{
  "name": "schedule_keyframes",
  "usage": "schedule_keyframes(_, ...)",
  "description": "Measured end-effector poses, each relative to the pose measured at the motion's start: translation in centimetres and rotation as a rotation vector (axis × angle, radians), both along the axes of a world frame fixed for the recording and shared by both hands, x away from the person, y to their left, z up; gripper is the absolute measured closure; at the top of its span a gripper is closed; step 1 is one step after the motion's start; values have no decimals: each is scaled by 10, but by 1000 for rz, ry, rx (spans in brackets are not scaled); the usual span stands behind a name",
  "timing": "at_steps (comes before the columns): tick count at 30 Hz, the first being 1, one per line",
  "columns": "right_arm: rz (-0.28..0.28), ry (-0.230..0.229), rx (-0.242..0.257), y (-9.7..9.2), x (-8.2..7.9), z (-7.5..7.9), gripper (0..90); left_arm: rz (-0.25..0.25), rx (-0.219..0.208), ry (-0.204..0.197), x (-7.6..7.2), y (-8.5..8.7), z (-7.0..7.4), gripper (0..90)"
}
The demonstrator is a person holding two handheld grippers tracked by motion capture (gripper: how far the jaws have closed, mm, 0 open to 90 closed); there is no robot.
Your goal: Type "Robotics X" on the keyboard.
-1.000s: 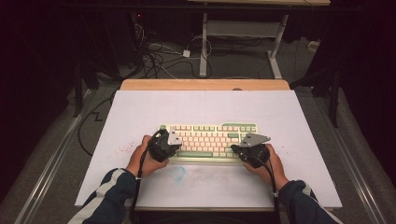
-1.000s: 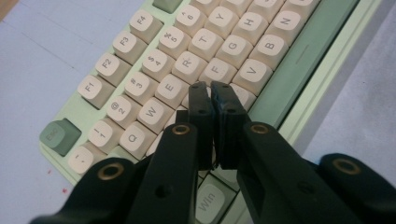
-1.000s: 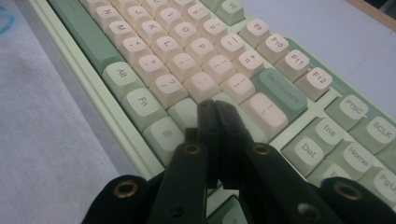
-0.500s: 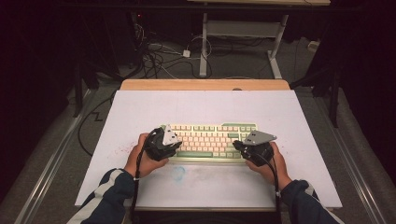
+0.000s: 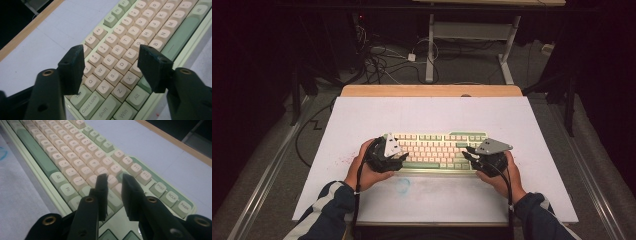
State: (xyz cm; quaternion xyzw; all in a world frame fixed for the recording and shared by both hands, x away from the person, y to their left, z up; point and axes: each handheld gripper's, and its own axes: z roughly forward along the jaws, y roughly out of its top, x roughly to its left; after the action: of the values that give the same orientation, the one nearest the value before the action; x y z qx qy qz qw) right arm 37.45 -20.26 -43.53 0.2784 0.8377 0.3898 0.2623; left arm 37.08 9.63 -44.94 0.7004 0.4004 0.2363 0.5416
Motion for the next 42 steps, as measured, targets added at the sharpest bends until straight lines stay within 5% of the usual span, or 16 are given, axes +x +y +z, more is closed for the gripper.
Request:
schedule_keyframes(9, -8, -10, 2, 0, 0, 0, 603, -3, -7, -14, -2, -1, -1, 260)
schedule_keyframes(15, -9, -16, 6, 1, 0, -2, 415, -7, -21, -21, -4, -2, -1, 198)
schedule_keyframes(18, -58, -33, 1, 3, 1, -4, 289, -9, -17, -27, -5, -3, -1, 178)
schedule_keyframes(24, -82, -58, 17, 3, 0, -3, 183, -18, -8, -40, -6, -3, -1, 162)
schedule_keyframes(32, -71, -85, -13, 6, -4, -1, 198, -12, 52, -78, -9, -4, -2, 172)
schedule_keyframes(42, -84, -121, -36, 2, -13, 5, 206, -28, 42, -103, -17, -1, 2, 172)
